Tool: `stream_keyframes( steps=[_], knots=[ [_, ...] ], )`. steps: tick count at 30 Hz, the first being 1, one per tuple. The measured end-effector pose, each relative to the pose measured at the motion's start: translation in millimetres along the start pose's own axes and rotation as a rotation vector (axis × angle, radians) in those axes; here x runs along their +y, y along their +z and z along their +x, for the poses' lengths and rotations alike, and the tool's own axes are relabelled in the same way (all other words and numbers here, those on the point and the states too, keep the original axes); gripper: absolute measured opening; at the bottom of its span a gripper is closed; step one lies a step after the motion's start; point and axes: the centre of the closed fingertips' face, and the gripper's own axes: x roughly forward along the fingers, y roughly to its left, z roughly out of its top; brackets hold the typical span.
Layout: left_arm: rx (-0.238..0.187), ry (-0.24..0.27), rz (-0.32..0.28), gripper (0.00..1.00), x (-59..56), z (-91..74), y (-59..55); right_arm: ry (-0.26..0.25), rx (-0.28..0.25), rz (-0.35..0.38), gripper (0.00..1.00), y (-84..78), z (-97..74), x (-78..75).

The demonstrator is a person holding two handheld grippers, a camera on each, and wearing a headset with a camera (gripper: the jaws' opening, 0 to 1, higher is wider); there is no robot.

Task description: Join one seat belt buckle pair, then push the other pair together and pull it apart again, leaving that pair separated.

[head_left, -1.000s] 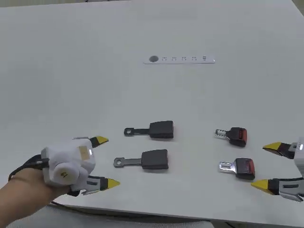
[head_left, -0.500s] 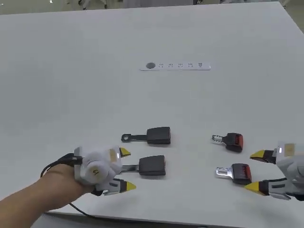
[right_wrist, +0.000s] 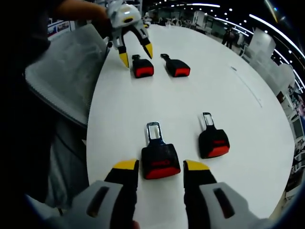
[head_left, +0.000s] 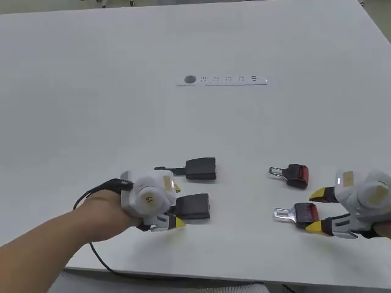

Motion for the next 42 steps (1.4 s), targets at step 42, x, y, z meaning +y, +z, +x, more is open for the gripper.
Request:
stream_keyframes(
  steps=[42],
  knots=[
    [0.101,-0.079,0.138,0.33,-3.5,10.9,1.1,0.037,0.049,-0.019,0.34,34.5,31.1,12.9]
  ],
)
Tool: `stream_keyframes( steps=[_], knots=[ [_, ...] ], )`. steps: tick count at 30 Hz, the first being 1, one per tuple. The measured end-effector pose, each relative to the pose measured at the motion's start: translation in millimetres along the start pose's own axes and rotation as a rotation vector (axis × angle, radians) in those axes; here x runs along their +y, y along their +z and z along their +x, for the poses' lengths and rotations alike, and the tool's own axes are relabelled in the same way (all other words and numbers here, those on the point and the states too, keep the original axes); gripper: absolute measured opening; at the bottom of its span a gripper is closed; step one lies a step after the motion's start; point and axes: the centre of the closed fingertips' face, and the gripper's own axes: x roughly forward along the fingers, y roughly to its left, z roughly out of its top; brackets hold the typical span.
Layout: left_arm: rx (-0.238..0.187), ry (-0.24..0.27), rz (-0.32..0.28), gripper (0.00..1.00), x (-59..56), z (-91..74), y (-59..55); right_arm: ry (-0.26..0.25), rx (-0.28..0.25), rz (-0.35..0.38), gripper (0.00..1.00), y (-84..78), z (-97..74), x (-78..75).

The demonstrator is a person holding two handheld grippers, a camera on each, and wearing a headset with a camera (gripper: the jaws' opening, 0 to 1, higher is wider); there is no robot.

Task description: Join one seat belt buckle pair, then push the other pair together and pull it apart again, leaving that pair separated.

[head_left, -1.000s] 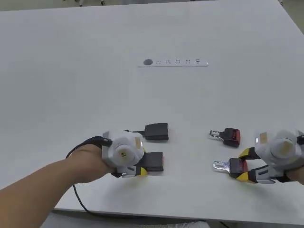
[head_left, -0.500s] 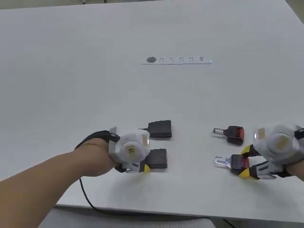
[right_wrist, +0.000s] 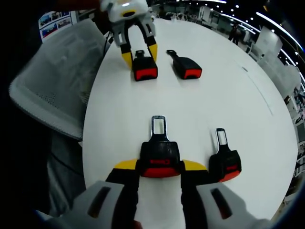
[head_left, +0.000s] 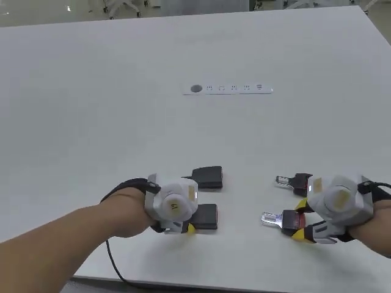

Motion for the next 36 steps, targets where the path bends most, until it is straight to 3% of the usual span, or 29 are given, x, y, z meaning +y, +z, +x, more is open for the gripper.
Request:
stream_keyframes(
  steps=[20,28,36],
  knots=[
    [0.02,-0.019,0.024,0.33,-1.9,1.2,0.8,0.017,-0.045,-0.097,0.33,67.9,36.7,14.9],
    [0.023,-0.022,0.031,0.32,-1.9,1.2,0.7,0.016,-0.028,-0.12,0.33,76.7,41.1,14.4],
    [0.031,-0.023,0.03,0.32,-1.6,1.4,0.4,0.006,-0.046,-0.151,0.33,85.8,43.5,15.2]
  ],
)
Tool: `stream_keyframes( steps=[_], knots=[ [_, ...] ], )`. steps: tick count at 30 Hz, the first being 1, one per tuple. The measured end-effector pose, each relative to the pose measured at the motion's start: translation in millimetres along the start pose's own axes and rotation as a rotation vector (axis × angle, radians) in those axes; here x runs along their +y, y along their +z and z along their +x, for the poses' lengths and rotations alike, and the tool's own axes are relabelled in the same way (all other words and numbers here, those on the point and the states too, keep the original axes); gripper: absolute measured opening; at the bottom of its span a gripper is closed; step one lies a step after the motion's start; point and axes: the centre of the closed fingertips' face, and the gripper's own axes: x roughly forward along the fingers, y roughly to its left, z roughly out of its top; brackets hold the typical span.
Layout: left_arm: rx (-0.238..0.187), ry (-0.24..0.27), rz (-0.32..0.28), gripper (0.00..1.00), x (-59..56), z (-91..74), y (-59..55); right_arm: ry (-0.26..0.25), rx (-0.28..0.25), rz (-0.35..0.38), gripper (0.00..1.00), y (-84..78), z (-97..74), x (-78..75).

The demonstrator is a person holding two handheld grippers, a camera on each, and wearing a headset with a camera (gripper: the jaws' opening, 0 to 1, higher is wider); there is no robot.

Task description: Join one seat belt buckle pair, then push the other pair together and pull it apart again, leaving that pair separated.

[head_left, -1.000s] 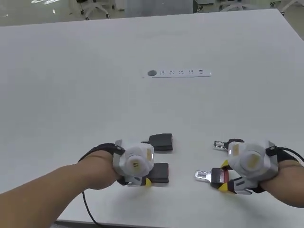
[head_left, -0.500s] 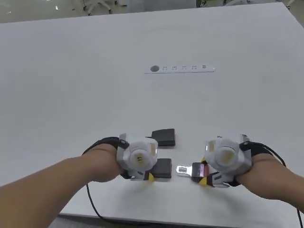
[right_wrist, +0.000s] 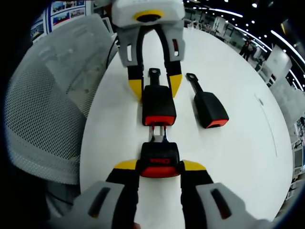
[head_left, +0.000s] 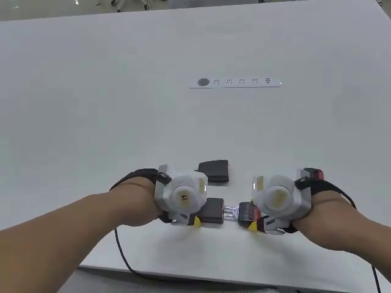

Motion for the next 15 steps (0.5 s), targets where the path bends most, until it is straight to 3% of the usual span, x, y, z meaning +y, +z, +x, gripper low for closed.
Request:
stream_keyframes(
  steps=[9,15],
  knots=[
    [-0.009,-0.011,-0.003,0.32,0.6,0.9,-0.1,-0.013,-0.048,0.015,0.33,2.5,6.9,-1.9],
    [-0.005,-0.022,0.002,0.32,0.4,1.3,0.6,0.004,-0.062,0.026,0.32,4.0,6.4,-2.8]
  ],
)
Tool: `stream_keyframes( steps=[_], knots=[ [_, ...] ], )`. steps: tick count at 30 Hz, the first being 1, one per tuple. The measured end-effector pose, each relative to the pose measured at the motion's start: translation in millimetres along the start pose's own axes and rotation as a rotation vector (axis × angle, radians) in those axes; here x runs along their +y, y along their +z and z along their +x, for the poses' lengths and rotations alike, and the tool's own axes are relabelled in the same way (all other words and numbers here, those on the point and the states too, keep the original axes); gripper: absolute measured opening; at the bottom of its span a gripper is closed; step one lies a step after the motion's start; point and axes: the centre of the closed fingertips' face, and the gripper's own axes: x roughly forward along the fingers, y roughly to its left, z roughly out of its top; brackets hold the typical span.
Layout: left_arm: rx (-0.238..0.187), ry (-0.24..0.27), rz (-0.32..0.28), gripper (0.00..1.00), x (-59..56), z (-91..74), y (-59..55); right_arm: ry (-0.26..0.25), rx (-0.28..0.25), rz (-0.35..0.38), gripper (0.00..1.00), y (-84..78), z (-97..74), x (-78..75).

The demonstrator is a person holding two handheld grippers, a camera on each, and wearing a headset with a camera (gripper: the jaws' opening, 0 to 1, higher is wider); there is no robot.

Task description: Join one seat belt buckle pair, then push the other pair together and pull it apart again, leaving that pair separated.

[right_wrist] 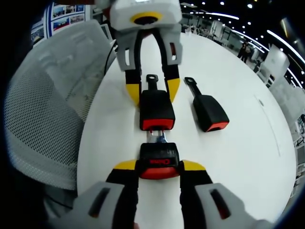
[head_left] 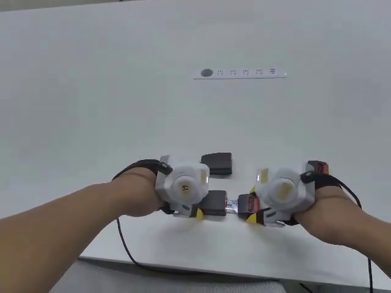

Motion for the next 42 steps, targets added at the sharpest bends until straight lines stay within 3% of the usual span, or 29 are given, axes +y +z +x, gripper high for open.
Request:
stream_keyframes(
  steps=[5,21,27,42],
  knots=[
    [0.018,0.007,0.002,0.32,-0.3,-0.1,-0.4,-0.005,0.002,0.014,0.31,2.2,1.8,1.3],
    [-0.015,-0.004,0.014,0.31,-0.2,-0.9,0.1,-0.001,0.01,0.002,0.29,8.6,5.2,1.7],
    [-0.006,-0.005,0.042,0.31,-1.3,-0.5,0.9,-0.002,0.01,-0.008,0.29,15.9,9.7,3.7],
    [-0.006,-0.01,0.024,0.31,-0.7,0.0,-0.3,-0.005,0.018,-0.011,0.29,16.6,10.7,1.8]
  ],
)
